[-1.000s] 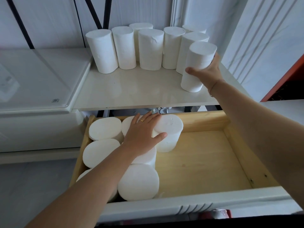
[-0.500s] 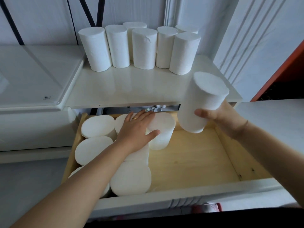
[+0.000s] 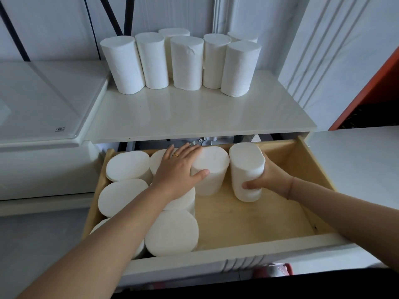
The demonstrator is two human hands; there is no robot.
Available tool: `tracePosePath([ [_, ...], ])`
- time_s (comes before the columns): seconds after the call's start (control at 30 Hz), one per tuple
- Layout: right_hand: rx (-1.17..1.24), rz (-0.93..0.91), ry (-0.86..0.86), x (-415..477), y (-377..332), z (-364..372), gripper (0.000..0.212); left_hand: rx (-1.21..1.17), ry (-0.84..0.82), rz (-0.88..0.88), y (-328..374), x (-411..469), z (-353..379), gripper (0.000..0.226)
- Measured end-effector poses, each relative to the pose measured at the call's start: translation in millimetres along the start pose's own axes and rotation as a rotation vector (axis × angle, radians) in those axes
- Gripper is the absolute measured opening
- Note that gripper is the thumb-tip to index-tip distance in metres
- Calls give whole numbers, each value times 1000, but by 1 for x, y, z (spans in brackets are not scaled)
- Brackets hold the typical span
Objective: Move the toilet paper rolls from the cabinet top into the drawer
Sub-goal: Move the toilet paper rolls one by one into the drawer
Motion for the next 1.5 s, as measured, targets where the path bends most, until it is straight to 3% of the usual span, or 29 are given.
tracePosePath([
  [0.17, -35, 62, 12, 1, 9, 6, 115, 6, 0, 0, -1, 1, 1, 67],
  [0.27, -48, 88, -127, -1, 10, 2, 114, 3, -1, 3, -1, 0, 1, 67],
  [0.4, 165, 181, -214, 2, -3, -12, 104, 0, 0, 8, -1, 1, 1, 67],
  [0.47, 195, 257, -154, 8, -10, -15, 90, -4, 1, 9, -1, 1, 2, 67],
  [0.57, -9, 262, -15, 20, -15, -11, 44, -4, 3, 7, -2, 1, 3, 67],
  [0.67, -252, 235, 37, 24, -20, -8, 31, -10, 3, 7, -2, 1, 3, 67],
  [0.8, -338, 308, -42, 10, -22, -6, 36, -14, -4, 3, -3, 1, 4, 67],
  [0.97, -151, 439, -136, -16, -24, 8, 41, -12, -10, 8, -2, 1, 4, 65],
  [1.1, -38, 524, -147, -29, -32, 27, 43, -12, -52, -5, 1, 1, 3, 80],
  [1.27, 94, 539, -169, -31, -37, 45, 47, 27, -87, 10, 2, 0, 2, 86],
  [1.5, 97, 533, -145, -28, -38, 55, 59, 72, -125, 32, 2, 0, 4, 90],
])
Point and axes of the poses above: each hand's wrist, its own x-axis towards the middle knuckle, its own z-axis out of the palm, y = z × x, the point moved 2 cm from there along x, towards the middle knuckle, and after that the axes turned 7 degrees about y, right-handed, at the moved point
